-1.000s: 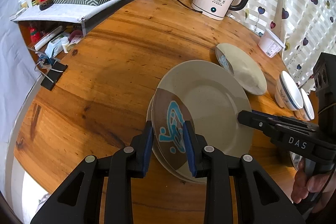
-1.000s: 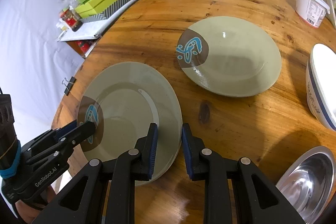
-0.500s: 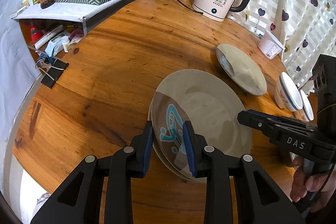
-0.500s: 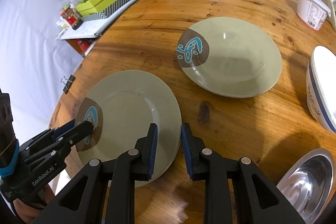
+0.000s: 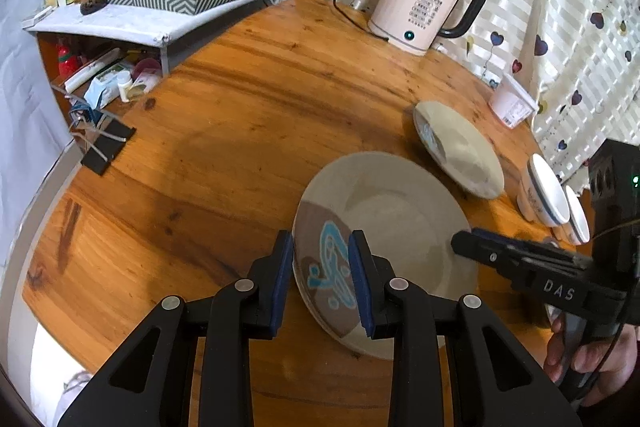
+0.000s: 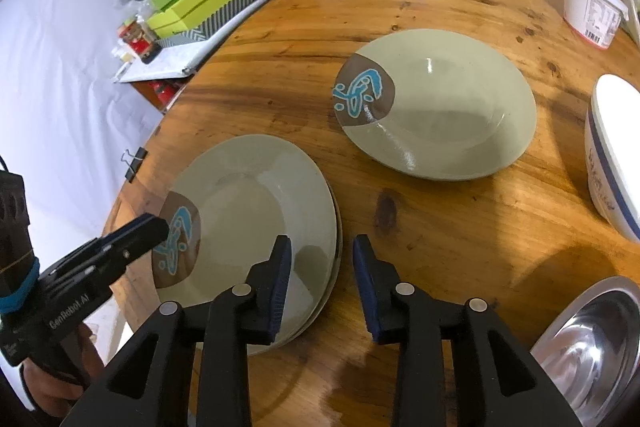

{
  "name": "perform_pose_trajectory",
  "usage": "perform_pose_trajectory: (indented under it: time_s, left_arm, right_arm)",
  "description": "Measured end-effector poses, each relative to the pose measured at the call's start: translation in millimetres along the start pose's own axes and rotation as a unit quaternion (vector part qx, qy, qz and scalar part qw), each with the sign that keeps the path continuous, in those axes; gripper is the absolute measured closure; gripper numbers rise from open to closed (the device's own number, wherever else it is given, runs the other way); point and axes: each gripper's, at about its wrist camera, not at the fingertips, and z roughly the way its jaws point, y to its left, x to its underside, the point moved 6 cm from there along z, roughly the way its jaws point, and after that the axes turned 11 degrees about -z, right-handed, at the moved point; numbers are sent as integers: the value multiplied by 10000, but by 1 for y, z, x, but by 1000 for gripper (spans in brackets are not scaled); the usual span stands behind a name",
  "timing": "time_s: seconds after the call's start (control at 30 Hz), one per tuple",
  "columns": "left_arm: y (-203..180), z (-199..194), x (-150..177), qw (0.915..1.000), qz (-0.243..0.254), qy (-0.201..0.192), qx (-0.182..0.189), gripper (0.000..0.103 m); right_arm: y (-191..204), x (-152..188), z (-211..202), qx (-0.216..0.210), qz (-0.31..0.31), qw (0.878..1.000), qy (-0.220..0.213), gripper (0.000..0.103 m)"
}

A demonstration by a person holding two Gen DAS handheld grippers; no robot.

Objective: Organize plates and bowls

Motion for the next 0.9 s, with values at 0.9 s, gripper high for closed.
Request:
perform_pose_trajectory:
  time_s: [0.9]
  left_arm:
    - [-14, -6, -7, 9997, 177, -94, 133, 73]
  right_arm:
    - [-8, -3, -34, 126, 73, 9992, -370, 73]
